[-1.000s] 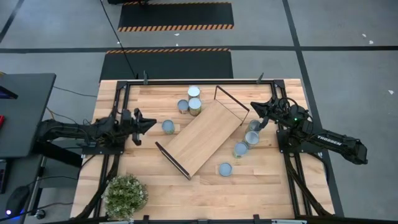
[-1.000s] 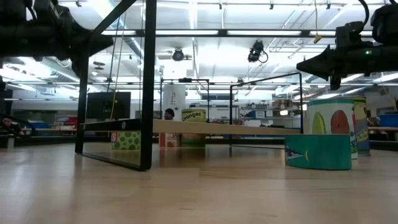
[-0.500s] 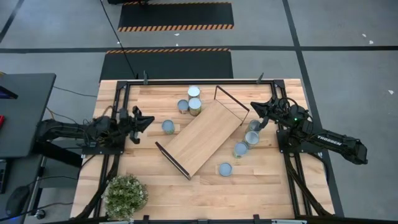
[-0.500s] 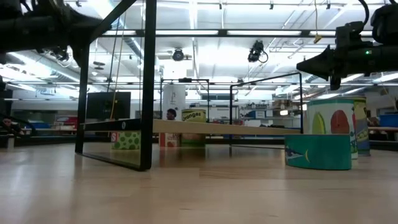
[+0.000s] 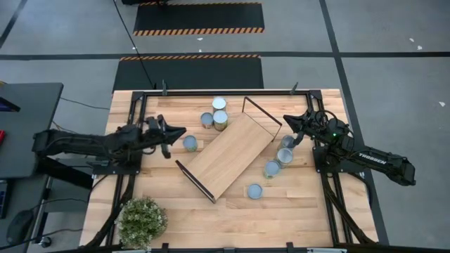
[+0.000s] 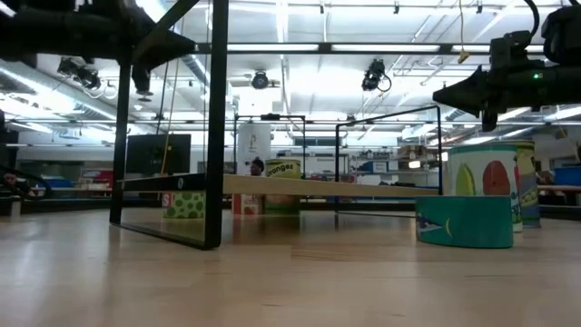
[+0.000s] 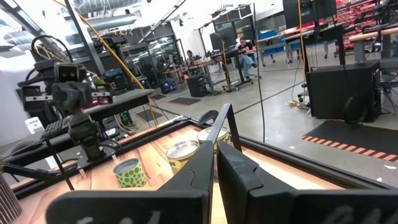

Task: Pick and place cans onto a shelf
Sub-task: Put the left green fruit can on the shelf

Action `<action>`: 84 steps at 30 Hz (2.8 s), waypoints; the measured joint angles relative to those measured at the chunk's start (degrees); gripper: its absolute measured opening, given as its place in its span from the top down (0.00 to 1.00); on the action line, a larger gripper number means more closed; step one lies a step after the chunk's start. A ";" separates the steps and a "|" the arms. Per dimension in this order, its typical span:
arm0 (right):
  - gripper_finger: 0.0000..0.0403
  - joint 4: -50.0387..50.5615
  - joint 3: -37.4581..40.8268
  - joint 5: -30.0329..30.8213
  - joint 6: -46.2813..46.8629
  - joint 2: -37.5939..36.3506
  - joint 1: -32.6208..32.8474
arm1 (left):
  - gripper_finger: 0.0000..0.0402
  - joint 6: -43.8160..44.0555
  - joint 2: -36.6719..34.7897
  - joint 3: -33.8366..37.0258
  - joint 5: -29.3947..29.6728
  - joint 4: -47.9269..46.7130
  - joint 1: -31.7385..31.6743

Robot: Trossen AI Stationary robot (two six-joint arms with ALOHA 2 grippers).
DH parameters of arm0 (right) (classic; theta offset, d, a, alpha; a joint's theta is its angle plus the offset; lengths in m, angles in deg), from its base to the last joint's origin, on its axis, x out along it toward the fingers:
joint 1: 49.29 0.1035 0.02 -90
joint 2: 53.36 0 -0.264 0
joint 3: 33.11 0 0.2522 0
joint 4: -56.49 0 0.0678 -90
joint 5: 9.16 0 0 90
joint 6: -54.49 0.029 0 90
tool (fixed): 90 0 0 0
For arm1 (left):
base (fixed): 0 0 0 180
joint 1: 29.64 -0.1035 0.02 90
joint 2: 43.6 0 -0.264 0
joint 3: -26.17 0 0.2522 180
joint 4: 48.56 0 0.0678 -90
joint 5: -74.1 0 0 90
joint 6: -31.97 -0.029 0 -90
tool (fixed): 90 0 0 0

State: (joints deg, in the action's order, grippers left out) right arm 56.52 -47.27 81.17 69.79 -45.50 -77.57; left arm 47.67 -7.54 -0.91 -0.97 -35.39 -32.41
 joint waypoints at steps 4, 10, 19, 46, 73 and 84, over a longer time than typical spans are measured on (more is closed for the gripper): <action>0.94 -0.04 0.00 0.02 0.01 0.00 0.01 | 0.90 3.52 5.26 -1.83 -4.84 -0.13 -2.14; 0.94 -0.20 0.00 0.01 0.00 -0.01 0.01 | 0.81 4.65 12.88 -5.27 -8.63 -2.12 -4.37; 0.94 -0.37 0.00 0.01 0.00 -0.01 0.01 | 0.59 -1.88 23.47 -12.52 -8.87 -5.44 -8.19; 0.94 -23.26 -0.02 -7.65 -5.82 0.19 0.05 | 0.39 -3.90 49.72 -46.75 -11.11 -38.58 -15.56; 0.94 -32.88 -0.26 5.22 -26.04 4.43 0.01 | 0.41 -8.56 57.86 -58.14 -9.22 -45.22 -18.95; 0.83 -35.00 -0.28 7.97 -27.48 12.30 -0.01 | 0.38 -8.48 65.51 -68.61 -9.17 -56.93 -20.49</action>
State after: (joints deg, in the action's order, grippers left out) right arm 21.52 -47.56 89.15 42.31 -33.20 -77.58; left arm 39.19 57.97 -69.52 -10.14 -92.31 -52.91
